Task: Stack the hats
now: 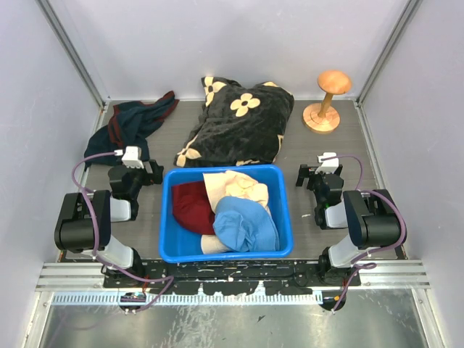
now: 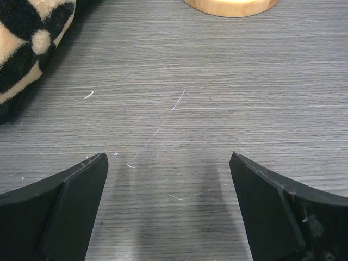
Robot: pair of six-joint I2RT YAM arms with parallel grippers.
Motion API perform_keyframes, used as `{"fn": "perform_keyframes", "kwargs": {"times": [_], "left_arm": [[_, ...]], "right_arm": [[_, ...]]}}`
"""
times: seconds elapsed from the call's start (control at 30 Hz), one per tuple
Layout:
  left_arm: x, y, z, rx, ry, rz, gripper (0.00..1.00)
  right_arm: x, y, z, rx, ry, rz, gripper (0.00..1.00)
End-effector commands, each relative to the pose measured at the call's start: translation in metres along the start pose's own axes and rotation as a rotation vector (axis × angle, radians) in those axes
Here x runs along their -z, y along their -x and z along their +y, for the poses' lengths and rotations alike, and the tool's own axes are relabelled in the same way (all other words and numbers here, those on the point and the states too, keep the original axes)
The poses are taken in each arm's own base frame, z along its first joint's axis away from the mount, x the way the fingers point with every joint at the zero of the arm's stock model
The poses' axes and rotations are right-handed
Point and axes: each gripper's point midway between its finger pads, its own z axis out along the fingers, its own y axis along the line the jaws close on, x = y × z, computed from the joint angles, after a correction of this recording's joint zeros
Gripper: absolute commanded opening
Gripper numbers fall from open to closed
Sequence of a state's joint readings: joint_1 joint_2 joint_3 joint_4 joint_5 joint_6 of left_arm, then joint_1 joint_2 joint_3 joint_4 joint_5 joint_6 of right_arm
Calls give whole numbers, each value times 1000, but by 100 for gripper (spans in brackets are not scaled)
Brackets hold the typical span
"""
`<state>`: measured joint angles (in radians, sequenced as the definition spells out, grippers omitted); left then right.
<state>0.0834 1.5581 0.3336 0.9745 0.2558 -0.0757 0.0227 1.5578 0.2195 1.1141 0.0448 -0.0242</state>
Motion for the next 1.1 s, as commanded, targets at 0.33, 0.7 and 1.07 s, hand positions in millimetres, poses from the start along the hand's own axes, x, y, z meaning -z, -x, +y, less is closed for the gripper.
{"fn": "perform_keyframes", "kwargs": {"times": [0.33, 0.7, 1.07], "left_arm": [[-2, 10, 3, -3, 26, -31, 98], [18, 162, 2, 97, 146, 94, 98], [-94, 160, 60, 264, 293, 491, 98]], "right_arm": [[-5, 28, 1, -10, 5, -96, 100], [-36, 83, -13, -175, -161, 210, 100], [-21, 179, 25, -389, 20, 84, 100]]}}
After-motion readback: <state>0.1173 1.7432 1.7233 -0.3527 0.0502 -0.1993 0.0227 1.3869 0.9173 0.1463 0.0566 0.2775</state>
